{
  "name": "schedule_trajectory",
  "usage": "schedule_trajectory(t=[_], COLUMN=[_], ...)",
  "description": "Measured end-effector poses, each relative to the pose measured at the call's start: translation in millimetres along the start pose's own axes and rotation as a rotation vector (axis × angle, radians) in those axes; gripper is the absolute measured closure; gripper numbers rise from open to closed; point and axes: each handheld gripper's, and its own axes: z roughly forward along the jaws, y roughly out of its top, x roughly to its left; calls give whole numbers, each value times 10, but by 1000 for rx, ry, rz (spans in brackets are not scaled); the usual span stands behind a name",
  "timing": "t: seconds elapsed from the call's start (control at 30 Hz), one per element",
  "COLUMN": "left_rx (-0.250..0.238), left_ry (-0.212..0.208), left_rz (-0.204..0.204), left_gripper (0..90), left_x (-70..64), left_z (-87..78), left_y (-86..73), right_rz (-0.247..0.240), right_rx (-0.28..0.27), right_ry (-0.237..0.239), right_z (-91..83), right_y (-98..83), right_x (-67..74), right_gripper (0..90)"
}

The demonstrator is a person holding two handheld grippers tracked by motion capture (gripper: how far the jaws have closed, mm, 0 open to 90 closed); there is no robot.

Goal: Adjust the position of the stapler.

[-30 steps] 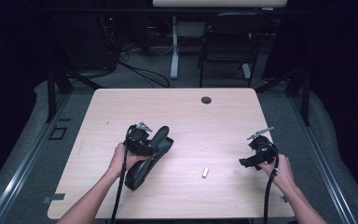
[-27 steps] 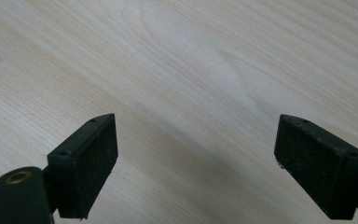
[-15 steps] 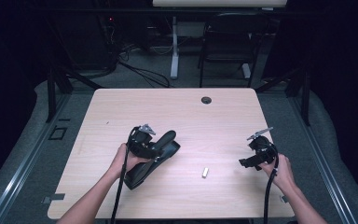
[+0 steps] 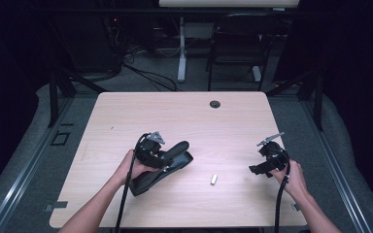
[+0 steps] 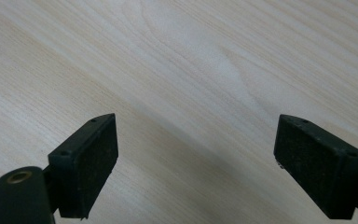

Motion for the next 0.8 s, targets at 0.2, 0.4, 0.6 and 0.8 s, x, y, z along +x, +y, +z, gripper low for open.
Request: schedule_trajectory(t=[0.2,0.4,0.6,0.8], left_rx=[6,4,5,24], left_ry=[-37,-65,-108,-134], left_rz=[36,56,91,105], left_gripper=[572,574,574,573], left_x=[-19,-39,-62,-85], left_z=[6,16,26,43], left_y=[0,-3,-9,0], right_rz=[2,-4,-9,-12], right_rx=[-4,-5,2,6], right_ry=[-4,0,-2,2], right_z=[0,1,1,4], right_y=[-1,3,7,8], right_x=[6,12,11,14], right_gripper=[133,134,135,135])
